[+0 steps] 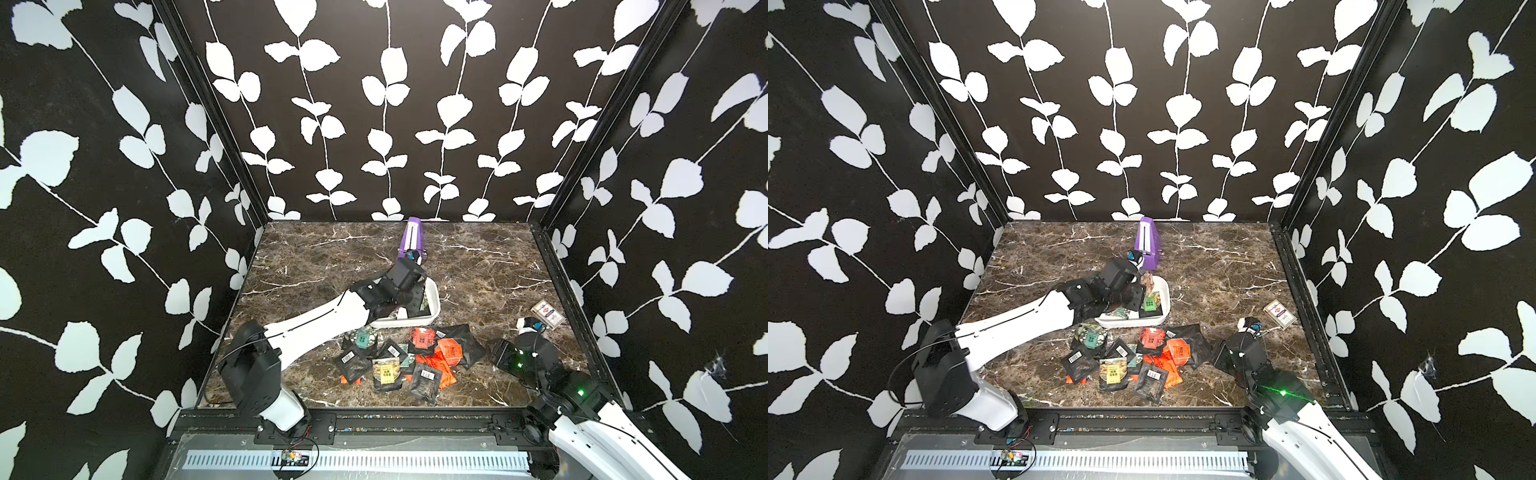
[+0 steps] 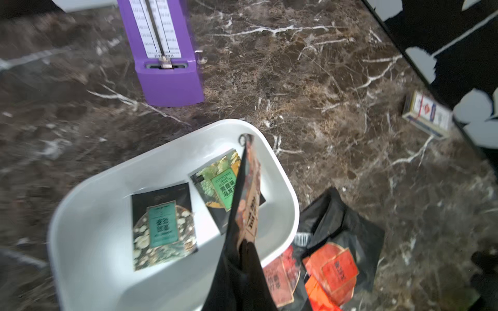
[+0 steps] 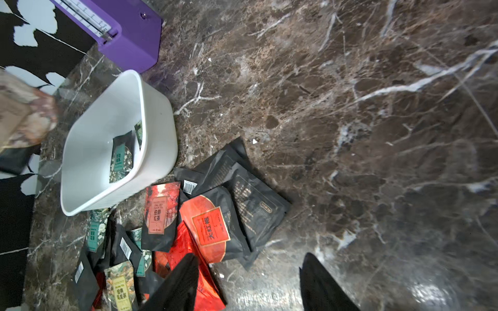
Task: Put the tea bags into the storage box
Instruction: Place the tea bag in the storage box.
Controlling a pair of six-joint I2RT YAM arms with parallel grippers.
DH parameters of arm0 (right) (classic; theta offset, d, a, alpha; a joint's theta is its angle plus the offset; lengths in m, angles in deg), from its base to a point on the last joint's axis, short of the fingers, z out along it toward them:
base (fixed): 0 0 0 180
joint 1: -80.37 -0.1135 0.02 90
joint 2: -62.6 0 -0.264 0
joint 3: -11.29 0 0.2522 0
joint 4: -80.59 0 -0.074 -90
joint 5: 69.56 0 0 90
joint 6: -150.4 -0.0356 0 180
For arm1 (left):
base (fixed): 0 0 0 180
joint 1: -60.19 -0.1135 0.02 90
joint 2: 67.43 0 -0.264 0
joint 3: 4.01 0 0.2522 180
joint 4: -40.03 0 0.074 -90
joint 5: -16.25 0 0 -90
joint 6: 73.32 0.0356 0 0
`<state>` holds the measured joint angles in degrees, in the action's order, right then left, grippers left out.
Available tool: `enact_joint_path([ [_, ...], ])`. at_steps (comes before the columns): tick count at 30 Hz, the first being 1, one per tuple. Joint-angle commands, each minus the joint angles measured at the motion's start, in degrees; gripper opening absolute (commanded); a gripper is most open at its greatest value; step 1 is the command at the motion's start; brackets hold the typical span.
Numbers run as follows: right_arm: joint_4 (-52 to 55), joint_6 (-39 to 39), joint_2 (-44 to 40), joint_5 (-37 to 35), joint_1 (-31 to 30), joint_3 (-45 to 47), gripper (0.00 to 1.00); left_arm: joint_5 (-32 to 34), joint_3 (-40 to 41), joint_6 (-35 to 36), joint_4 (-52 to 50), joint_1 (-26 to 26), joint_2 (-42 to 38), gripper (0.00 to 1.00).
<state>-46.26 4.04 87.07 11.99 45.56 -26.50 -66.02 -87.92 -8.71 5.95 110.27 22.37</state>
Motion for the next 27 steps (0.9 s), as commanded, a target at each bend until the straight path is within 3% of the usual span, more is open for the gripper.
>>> enact_joint_path([
  [1, -3.68, -0.71, 0.32, 0.53, 0.09, 2.38, 0.69, -9.77, 2.25, -4.31, 5.77, -2.77, 2.75, 0.0],
  [9, -4.9, -1.65, -2.48, -0.01, 0.09, 5.21, 0.84, -11.55, 1.93, -6.71, 6.65, -5.49, 8.31, 0.02],
  [12, -4.62, -1.65, -3.5, -0.15, 0.09, 5.74, 0.89, -11.22, 1.73, -6.52, 5.74, -5.65, 8.53, 0.15],
  [14, -4.28, -1.65, -4.01, -0.39, 0.05, 5.8, 0.92, -10.15, 1.41, -5.9, 4.29, -5.63, 8.05, 0.32],
  [18, -4.12, -0.96, -3.63, -0.56, 0.09, 5.08, 0.99, -3.72, -0.25, -2.8, -0.7, -5.7, 4.82, 0.51],
  [23, -2.35, -0.25, -1.63, -2.13, 0.08, 3.17, 0.99, 3.18, -1.41, 0.09, -5.77, -5.65, -2.56, 0.56],
  [27, -2.09, -2.38, -1.93, -4.29, 0.18, 2.65, 0.99, -2.49, 1.61, -2.02, -3.51, -5.44, -9.69, 0.46],
])
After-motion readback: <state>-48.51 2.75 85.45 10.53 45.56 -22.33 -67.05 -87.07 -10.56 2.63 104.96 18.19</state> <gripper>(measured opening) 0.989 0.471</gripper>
